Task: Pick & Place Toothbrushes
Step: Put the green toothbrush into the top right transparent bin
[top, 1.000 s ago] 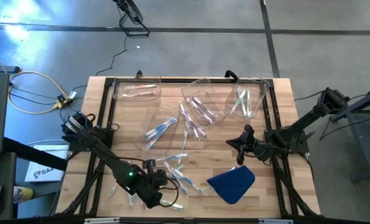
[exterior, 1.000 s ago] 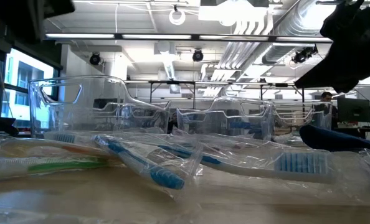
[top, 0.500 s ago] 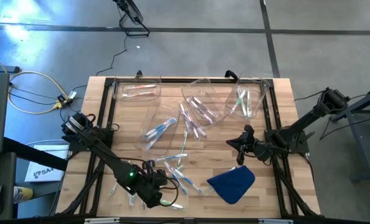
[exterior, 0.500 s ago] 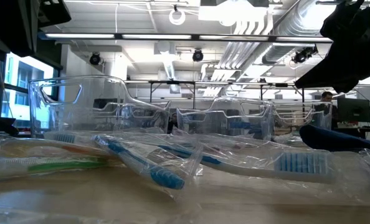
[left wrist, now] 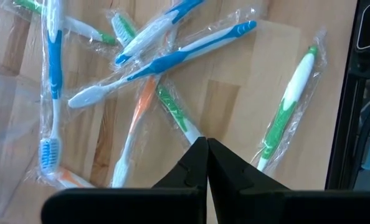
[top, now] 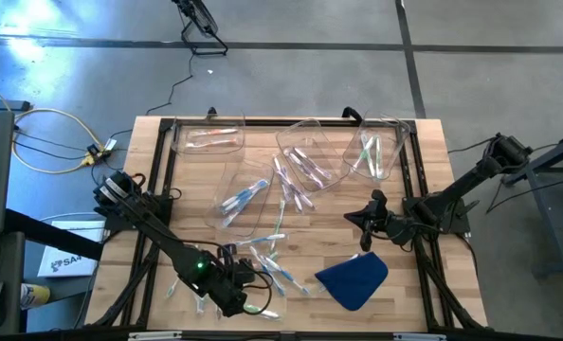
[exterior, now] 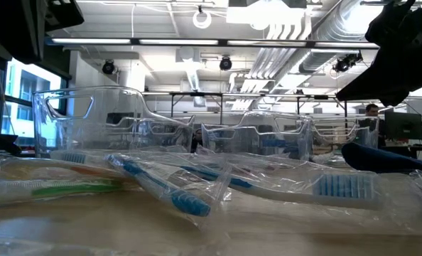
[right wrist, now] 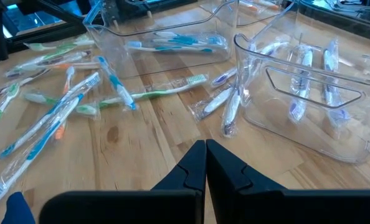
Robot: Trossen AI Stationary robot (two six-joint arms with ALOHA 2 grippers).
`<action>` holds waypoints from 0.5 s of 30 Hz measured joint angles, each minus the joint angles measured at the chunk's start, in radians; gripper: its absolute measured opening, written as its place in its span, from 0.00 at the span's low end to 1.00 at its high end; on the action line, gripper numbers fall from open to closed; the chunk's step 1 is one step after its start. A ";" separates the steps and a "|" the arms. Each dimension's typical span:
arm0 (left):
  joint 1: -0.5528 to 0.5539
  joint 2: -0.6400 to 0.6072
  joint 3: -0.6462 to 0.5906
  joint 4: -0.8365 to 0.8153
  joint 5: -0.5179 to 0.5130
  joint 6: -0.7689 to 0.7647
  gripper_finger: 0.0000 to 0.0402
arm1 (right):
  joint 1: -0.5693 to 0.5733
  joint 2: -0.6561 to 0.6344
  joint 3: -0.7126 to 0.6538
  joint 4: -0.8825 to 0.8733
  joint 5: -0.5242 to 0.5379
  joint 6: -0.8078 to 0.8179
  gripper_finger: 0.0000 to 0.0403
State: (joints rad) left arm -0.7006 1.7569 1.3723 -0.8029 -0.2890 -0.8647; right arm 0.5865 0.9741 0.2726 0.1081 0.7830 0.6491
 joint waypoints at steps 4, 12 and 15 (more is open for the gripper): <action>0.000 0.000 0.000 0.022 0.000 -0.006 0.08 | 0.000 0.000 0.000 0.000 0.000 0.000 0.01; 0.000 0.000 0.000 0.067 -0.011 -0.005 0.29 | 0.000 0.000 0.000 0.000 0.000 0.000 0.01; 0.000 -0.001 0.000 0.094 -0.014 -0.005 0.32 | 0.000 0.000 0.000 0.000 0.000 -0.001 0.01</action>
State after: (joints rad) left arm -0.7006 1.7560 1.3720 -0.7092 -0.3028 -0.8692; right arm 0.5865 0.9741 0.2722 0.1081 0.7827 0.6482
